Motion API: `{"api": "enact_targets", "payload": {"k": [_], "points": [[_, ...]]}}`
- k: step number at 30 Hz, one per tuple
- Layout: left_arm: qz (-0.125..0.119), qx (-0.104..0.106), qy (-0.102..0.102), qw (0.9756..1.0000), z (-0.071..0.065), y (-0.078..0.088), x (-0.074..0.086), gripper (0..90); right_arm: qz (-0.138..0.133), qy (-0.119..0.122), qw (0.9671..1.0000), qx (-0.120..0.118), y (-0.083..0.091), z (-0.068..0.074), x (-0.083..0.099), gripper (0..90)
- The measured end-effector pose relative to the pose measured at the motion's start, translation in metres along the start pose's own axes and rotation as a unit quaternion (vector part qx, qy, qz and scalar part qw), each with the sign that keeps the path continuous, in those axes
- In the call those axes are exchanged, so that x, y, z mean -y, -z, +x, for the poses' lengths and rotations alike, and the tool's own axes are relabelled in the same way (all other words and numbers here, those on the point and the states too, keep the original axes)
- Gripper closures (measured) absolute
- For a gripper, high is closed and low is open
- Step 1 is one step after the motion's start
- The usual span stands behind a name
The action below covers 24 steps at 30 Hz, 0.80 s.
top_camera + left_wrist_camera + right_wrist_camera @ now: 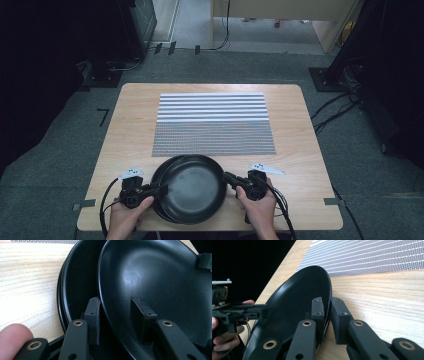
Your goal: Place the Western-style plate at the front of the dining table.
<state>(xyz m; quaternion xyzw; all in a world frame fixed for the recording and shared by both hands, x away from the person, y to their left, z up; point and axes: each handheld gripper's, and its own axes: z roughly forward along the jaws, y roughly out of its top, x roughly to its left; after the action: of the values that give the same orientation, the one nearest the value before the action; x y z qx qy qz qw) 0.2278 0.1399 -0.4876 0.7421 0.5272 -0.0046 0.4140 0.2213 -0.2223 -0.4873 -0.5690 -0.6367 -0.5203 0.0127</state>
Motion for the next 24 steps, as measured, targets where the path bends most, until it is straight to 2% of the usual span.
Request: {"api": "enact_targets", "payload": {"k": [2,3,5,7,10,15,17,19,22,24], "points": [[0.000,0.001,0.003,1.0000,0.000,0.000,0.000,59.1,0.003,0.002,1.0000,0.005,0.002,0.000,0.000,81.5],[0.000,0.001,0.005,1.0000,0.000,0.000,0.000,59.1,0.007,-0.006,0.9999,-0.005,0.005,0.000,-0.001,78.1],[-0.001,0.007,0.010,0.9999,0.001,0.000,0.000,59.3,0.009,-0.007,0.9999,-0.007,0.007,0.001,-0.001,78.0],[-0.001,0.016,0.020,0.9997,0.004,0.001,0.000,59.9,0.015,0.000,0.9999,0.002,0.008,0.001,0.002,77.8],[-0.003,0.025,0.034,0.9991,0.008,0.002,0.001,63.1,0.020,0.004,0.9998,0.003,0.007,0.004,0.009,75.8],[-0.006,0.016,0.026,0.9995,0.008,0.004,0.003,70.5,0.005,-0.034,0.9994,-0.002,0.006,0.004,0.013,78.7],[-0.015,0.027,0.039,0.9988,0.011,0.006,0.003,71.8,-0.004,-0.036,0.9994,-0.001,0.005,0.003,0.016,79.6],[-0.024,0.050,0.051,0.9971,0.014,0.009,0.002,73.0,-0.005,-0.044,0.9990,-0.002,0.003,0.002,0.017,80.7],[-0.030,0.076,0.057,0.9950,0.015,0.011,0.002,73.3,-0.007,-0.060,0.9981,-0.010,0.001,-0.002,0.018,82.5],[-0.031,0.080,0.057,0.9947,0.014,0.011,0.002,73.3,-0.011,-0.064,0.9979,-0.010,0.001,-0.002,0.018,83.3]]}}
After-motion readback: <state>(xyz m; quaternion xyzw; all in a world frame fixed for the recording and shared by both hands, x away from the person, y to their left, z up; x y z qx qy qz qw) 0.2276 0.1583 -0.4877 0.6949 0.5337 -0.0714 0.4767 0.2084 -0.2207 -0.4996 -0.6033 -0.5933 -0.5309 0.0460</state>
